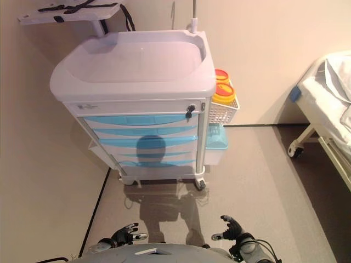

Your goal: Open the drawer and pick up the medicine

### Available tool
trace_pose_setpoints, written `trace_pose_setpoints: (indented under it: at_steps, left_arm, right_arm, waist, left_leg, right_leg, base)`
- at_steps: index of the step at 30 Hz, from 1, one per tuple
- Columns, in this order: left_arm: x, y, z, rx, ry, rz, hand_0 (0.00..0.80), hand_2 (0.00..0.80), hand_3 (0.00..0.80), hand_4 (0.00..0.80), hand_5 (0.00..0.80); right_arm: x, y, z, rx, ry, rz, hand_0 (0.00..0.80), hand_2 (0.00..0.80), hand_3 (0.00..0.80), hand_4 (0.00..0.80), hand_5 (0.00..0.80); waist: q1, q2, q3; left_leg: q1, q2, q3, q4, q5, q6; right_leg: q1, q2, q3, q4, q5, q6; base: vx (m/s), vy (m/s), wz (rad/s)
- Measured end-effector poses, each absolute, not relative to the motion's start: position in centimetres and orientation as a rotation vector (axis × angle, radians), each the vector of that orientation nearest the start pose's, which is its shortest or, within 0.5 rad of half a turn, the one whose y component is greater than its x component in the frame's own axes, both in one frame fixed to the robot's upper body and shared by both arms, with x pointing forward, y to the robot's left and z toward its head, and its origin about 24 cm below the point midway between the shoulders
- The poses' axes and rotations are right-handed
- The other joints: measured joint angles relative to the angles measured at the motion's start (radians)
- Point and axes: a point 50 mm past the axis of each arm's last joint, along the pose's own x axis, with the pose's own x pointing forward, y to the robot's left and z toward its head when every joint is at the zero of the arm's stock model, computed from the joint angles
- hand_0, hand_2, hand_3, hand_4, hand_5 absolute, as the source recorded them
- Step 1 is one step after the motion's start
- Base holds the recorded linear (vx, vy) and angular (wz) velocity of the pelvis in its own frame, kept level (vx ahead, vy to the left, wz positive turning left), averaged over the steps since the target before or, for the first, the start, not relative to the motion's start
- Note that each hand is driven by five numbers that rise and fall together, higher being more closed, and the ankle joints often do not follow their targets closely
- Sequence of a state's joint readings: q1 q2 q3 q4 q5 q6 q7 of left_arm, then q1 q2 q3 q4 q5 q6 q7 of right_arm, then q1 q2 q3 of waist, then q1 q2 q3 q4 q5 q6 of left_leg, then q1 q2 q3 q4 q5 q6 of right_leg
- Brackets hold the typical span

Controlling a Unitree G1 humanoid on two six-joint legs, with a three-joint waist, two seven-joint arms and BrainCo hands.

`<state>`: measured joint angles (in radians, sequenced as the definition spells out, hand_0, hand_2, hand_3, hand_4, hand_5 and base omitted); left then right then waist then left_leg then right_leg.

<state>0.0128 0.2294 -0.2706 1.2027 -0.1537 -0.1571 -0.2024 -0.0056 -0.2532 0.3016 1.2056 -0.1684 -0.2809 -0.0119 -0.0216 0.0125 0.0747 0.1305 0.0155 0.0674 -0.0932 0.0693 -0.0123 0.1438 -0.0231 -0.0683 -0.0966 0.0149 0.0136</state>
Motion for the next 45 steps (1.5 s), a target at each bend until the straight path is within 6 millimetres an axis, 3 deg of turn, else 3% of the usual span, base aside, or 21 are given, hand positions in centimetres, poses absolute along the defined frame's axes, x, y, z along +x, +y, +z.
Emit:
trace_pose_setpoints:
  at_steps: [13, 24, 29, 32, 39, 45]
  left_arm:
    - [9.7, 20.5, -16.0, 0.102, 1.101, -0.213, 0.0, 0.0, 0.0, 0.0, 0.0]
    - [8.5, 21.4, -16.3, 0.08, 1.141, -0.113, 0.0, 0.0, 0.0, 0.0, 0.0]
    - [9.1, 21.6, -16.1, 0.032, 1.118, -0.065, 0.0, 0.0, 0.0, 0.0, 0.0]
    - [10.5, 21.6, -15.8, 0.0, 1.073, -0.041, 0.0, 0.0, 0.0, 0.0, 0.0]
    - [18.8, 20.9, -12.7, -0.056, 0.801, -0.028, 0.0, 0.0, 0.0, 0.0, 0.0]
    - [24.6, 20.4, -8.9, -0.259, 0.547, 0.049, 0.0, 0.0, 0.0, 0.0, 0.0]
  right_arm:
    - [11.2, -21.0, -15.3, -0.499, 0.947, 0.288, 0.0, 0.0, 0.0, 0.0, 0.0]
    - [10.6, -21.0, -15.5, -0.502, 0.964, 0.297, 0.0, 0.0, 0.0, 0.0, 0.0]
    - [11.2, -20.9, -15.3, -0.517, 0.95, 0.314, 0.0, 0.0, 0.0, 0.0, 0.0]
    - [12.2, -20.9, -15.0, -0.529, 0.924, 0.316, 0.0, 0.0, 0.0, 0.0, 0.0]
    - [17.8, -20.3, -13.0, -0.573, 0.779, 0.324, 0.0, 0.0, 0.0, 0.0, 0.0]
    - [21.0, -19.6, -11.4, -0.58, 0.683, 0.299, 0.0, 0.0, 0.0, 0.0, 0.0]
  waist:
    - [0.0, -0.001, 0.0]
    - [0.0, -0.017, 0.001]
    - [0.001, -0.018, 0.03]
    - [0.006, -0.014, 0.078]
    - [0.013, -0.004, 0.256]
    - [0.007, -0.024, 0.326]
  left_leg:
    - [0.001, 0.0, 0.0, 0.0, 0.0, 0.0]
    - [-0.004, 0.0, -0.003, 0.0, -0.003, 0.001]
    - [-0.036, -0.002, -0.007, 0.005, 0.007, 0.0]
    - [-0.063, -0.003, -0.011, 0.019, 0.007, 0.001]
    - [-0.199, -0.017, -0.033, 0.116, 0.001, 0.006]
    - [-0.311, -0.035, 0.001, 0.203, -0.014, 0.022]
  right_leg:
    - [0.001, 0.0, 0.0, 0.0, 0.0, 0.0]
    - [-0.003, 0.001, 0.001, 0.0, 0.0, 0.0]
    - [-0.04, 0.0, 0.003, 0.015, 0.001, -0.001]
    - [-0.072, 0.0, 0.004, 0.039, 0.0, 0.0]
    - [-0.242, -0.008, 0.01, 0.212, -0.041, -0.002]
    - [-0.403, -0.027, 0.056, 0.364, -0.077, 0.005]
  base:
    - [0.038, -0.001, 0.0]
    - [0.073, 0.002, 0.01]
    - [0.01, 0.007, 0.0]
    - [-0.029, 0.013, -0.02]
    - [-0.091, 0.037, 0.0]
    - [-0.09, 0.048, -0.16]
